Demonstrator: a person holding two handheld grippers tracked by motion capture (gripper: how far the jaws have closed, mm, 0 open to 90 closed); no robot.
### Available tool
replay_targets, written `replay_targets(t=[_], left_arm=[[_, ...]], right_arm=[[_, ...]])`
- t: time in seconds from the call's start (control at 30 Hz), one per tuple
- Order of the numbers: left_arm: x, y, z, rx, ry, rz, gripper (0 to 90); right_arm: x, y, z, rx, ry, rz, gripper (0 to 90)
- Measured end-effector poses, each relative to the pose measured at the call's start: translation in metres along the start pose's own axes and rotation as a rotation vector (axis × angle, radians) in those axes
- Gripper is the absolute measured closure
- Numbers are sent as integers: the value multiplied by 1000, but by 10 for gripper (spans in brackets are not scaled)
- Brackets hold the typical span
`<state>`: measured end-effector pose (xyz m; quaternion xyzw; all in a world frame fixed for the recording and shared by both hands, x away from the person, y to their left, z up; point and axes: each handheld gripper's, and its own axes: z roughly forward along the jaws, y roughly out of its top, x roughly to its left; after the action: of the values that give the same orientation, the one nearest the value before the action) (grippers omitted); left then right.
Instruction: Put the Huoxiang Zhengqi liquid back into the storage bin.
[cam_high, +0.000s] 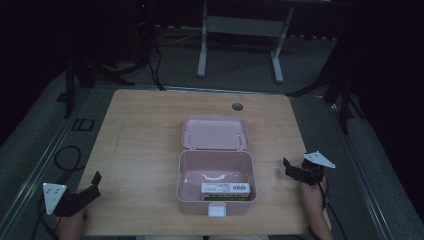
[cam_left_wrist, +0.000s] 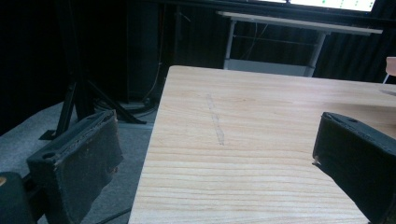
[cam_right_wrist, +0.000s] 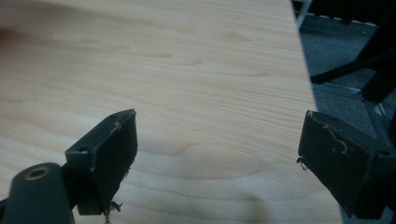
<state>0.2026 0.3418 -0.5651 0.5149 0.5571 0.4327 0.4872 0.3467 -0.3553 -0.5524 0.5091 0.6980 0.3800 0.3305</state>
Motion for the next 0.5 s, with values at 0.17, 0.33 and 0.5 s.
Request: replay_targets(t=[0.17,0.33,0.5], left_arm=[[0,0,0,1,0,1,12],[0,0,0,1,-1,3,12],[0,0,0,2,-1,7,12]], right_arm=[[-4,-1,-7,-56,-26,37,116],[-5,-2,-16,-127,-68,65,115],[-6,-3,-18,-124,-96,100,115]])
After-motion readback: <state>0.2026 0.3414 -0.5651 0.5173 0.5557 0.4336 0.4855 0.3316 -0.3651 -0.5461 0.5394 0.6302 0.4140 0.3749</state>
